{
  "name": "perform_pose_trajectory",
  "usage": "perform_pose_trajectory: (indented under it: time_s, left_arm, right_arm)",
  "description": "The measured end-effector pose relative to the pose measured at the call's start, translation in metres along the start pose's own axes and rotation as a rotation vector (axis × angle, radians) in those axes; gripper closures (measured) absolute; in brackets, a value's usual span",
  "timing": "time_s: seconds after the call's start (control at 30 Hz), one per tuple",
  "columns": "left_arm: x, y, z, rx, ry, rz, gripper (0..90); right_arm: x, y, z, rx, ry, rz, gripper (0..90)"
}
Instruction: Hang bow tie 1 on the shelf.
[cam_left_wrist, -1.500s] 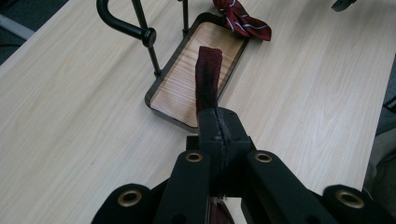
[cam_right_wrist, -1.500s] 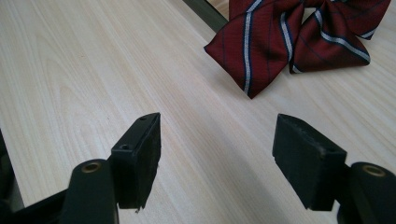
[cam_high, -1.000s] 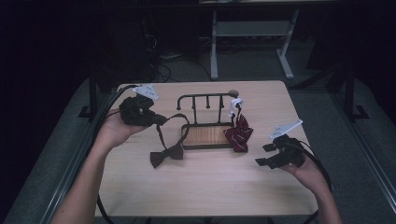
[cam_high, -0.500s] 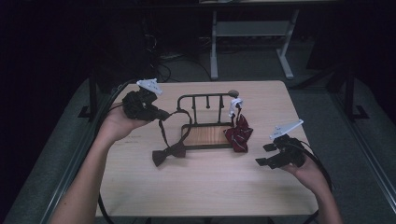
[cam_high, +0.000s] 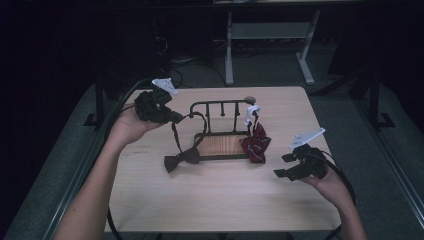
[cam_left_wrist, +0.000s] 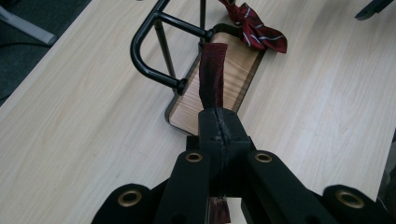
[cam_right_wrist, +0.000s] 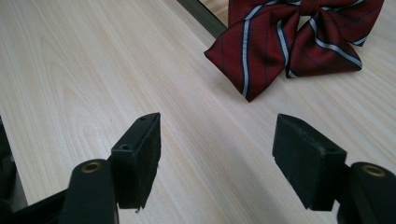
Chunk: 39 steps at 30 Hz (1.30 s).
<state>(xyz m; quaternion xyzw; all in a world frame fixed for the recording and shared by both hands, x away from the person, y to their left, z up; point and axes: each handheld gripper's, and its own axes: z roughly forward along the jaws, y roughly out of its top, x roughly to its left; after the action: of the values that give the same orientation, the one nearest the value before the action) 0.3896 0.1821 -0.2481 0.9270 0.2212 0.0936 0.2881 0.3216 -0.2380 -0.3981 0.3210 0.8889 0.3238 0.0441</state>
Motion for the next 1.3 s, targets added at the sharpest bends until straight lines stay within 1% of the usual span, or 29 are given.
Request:
perform_pose_trajectory:
  time_s: [0.13,0.3,0.43,0.5,0.57,0.67,0.7,0.73,0.8,0.87,0.9,0.93,0.97,1.0,1.1,1.17,1.27,1.3]
  left_arm:
    - [0.005,0.000,0.001,0.015,0.007,-0.007,90.0]
    - [0.012,0.000,0.004,0.026,0.014,-0.027,90.0]
    - [0.018,0.001,0.005,0.025,0.018,-0.049,90.0]
    - [0.021,0.002,0.005,0.037,0.027,-0.051,90.0]
    - [0.024,0.003,0.006,0.043,0.028,-0.062,90.0]
    - [0.028,0.002,0.007,0.032,0.033,-0.083,89.9]
    - [0.029,0.002,0.008,0.036,0.034,-0.086,89.9]
    - [0.030,0.001,0.009,0.038,0.036,-0.091,89.9]
    - [0.032,0.000,0.012,0.051,0.040,-0.093,89.9]
    - [0.035,-0.002,0.014,0.049,0.042,-0.109,89.9]
    - [0.037,-0.002,0.014,0.059,0.042,-0.104,89.9]
    - [0.038,-0.003,0.015,0.058,0.042,-0.112,89.8]
    - [0.039,-0.004,0.016,0.054,0.042,-0.123,89.8]
    - [0.040,-0.004,0.017,0.059,0.042,-0.123,89.8]
    - [0.045,-0.006,0.021,0.071,0.049,-0.144,89.8]
    - [0.047,-0.006,0.023,0.074,0.048,-0.151,89.7]
    - [0.049,-0.005,0.026,0.076,0.054,-0.158,89.7]
    - [0.050,-0.004,0.027,0.087,0.059,-0.157,89.7]
  right_arm:
    - [0.000,-0.001,-0.001,-0.003,-0.003,-0.001,32.2]
    - [0.000,0.000,0.000,0.000,0.000,0.000,32.1]
    - [0.000,0.000,0.001,0.003,0.002,-0.002,32.2]
    - [-0.001,0.000,0.001,0.003,0.003,-0.002,32.1]
    - [-0.001,-0.001,0.000,0.001,0.001,0.001,32.2]
    - [-0.003,-0.002,-0.001,-0.005,0.000,-0.002,32.1]
    - [-0.003,-0.002,-0.002,-0.005,-0.001,0.001,32.2]
    - [-0.003,-0.002,-0.002,-0.002,0.000,0.009,32.2]
    - [-0.004,-0.003,-0.002,-0.001,0.000,0.005,32.1]
    - [-0.005,-0.003,-0.002,-0.004,0.002,0.012,32.2]
    - [-0.006,-0.004,-0.002,-0.004,0.001,0.003,32.2]
    - [-0.006,-0.004,-0.002,-0.005,0.004,0.010,32.2]
    - [-0.006,-0.004,-0.002,-0.004,0.004,0.007,32.2]
    - [-0.007,-0.005,-0.002,-0.002,0.003,0.007,32.2]
    - [-0.008,-0.005,-0.001,-0.002,0.008,0.014,32.1]
    - [-0.009,-0.006,0.000,-0.002,0.009,0.010,32.2]
    - [-0.009,-0.008,-0.001,0.001,0.009,0.020,32.2]
    - [-0.009,-0.008,-0.001,-0.001,0.006,0.022,32.2]
